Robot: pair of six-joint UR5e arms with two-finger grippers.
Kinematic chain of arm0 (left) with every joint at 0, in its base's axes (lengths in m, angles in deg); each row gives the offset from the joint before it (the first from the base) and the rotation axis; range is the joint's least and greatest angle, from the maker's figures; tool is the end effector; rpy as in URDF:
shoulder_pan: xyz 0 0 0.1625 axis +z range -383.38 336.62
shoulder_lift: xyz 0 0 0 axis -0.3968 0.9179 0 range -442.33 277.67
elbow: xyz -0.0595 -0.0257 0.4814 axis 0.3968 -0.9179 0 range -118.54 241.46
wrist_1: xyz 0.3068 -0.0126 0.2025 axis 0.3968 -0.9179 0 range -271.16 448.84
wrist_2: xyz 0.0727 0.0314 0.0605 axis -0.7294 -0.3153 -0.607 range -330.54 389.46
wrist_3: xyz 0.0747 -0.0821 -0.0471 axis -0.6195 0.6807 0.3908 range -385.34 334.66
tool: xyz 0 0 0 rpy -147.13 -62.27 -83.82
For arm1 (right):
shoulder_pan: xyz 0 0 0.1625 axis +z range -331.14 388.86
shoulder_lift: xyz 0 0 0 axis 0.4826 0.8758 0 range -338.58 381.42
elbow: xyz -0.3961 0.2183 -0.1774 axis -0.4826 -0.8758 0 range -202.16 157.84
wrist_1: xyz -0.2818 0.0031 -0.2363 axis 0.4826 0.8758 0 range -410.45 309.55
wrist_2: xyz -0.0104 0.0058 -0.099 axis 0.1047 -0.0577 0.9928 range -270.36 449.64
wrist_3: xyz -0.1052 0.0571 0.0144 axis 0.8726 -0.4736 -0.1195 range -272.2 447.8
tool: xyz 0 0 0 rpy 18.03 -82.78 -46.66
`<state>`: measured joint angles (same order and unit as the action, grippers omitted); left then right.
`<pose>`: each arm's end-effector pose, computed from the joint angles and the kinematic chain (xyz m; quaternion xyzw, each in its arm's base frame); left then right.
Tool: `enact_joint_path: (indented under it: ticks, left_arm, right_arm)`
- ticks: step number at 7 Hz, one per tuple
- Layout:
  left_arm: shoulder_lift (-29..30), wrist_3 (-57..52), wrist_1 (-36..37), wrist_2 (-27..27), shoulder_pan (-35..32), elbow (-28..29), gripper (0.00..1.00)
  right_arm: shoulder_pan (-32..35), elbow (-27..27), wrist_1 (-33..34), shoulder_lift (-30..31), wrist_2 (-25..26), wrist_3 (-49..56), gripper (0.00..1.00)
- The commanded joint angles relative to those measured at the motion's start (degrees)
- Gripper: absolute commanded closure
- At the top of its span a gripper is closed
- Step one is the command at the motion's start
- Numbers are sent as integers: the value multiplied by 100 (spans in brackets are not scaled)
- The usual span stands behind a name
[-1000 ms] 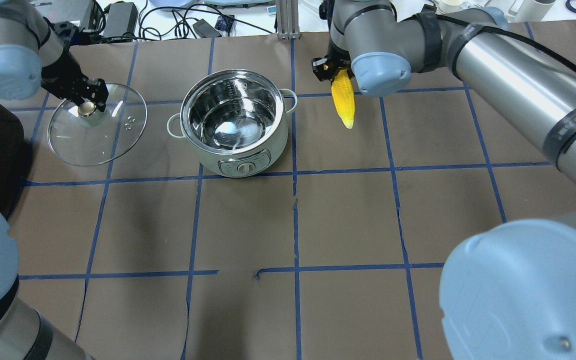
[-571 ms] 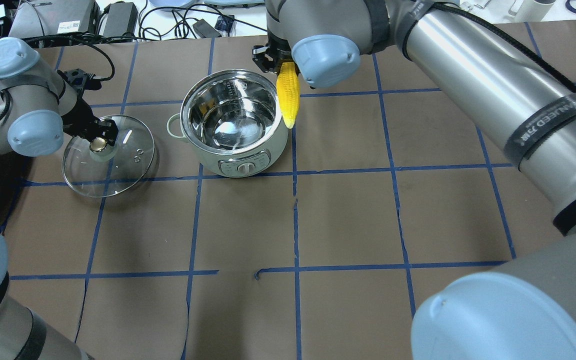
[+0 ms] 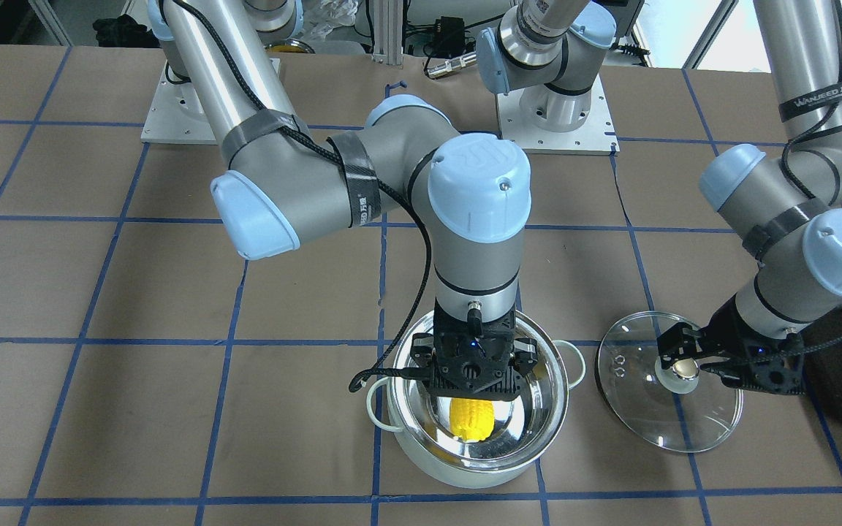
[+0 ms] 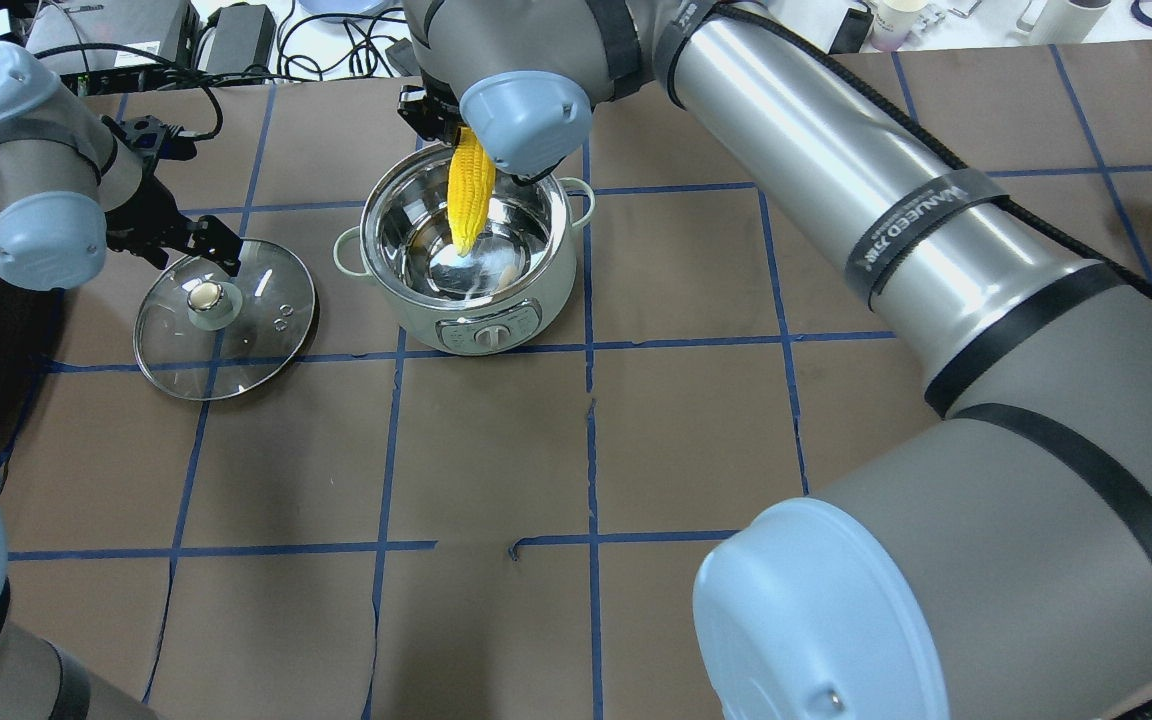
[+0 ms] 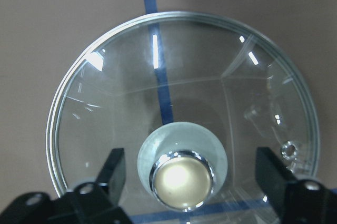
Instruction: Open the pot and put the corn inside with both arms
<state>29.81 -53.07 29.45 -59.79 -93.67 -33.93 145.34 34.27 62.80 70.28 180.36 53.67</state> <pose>0.0730 -0.6038 0.3389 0.0701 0.9972 -0.0273 0.0048 0.4693 -0.6466 0.3941 0.0669 0.9884 -0.1209 0.0634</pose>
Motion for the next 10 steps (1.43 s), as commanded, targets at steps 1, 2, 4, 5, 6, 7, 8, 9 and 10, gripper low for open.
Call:
enact_joint_path:
  ticks: [1,2,4,5,6,7,8,9,10]
  left_arm:
    - [-506,40,-1559,4,-316,834,0]
    - [-892,118,-2254,-14,-536,1012,0]
    - [-2076,181,-3687,-75,-600,691,0]
    - [-2526,833,-3920,-93,-608,654,0]
    - [-2852,1519,-3975,-58,-809,584,3]
    - [-3073,2004,-3958,-84,-1237,488,10]
    - [-2997,2801,-3862,-75,-1546,513,0]
    - [-2866,3226,-3330,-58,-1827,565,0]
    - [-2734,3457,-3012,-66,-2109,601,0]
  right_arm:
    - [33,-27,180,-245,-28,-85,75]
    - [59,-18,188,-324,-28,-103,64]
    - [147,78,197,-324,-28,-138,28]
    - [147,105,197,-298,-37,-138,10]
    - [147,105,180,-281,-28,-138,2]
    - [138,88,180,-202,-28,-86,1]
    - [77,114,145,25,-28,237,0]
    - [-89,175,-108,271,-2,571,0]
    - [-430,184,-815,534,7,1087,0]
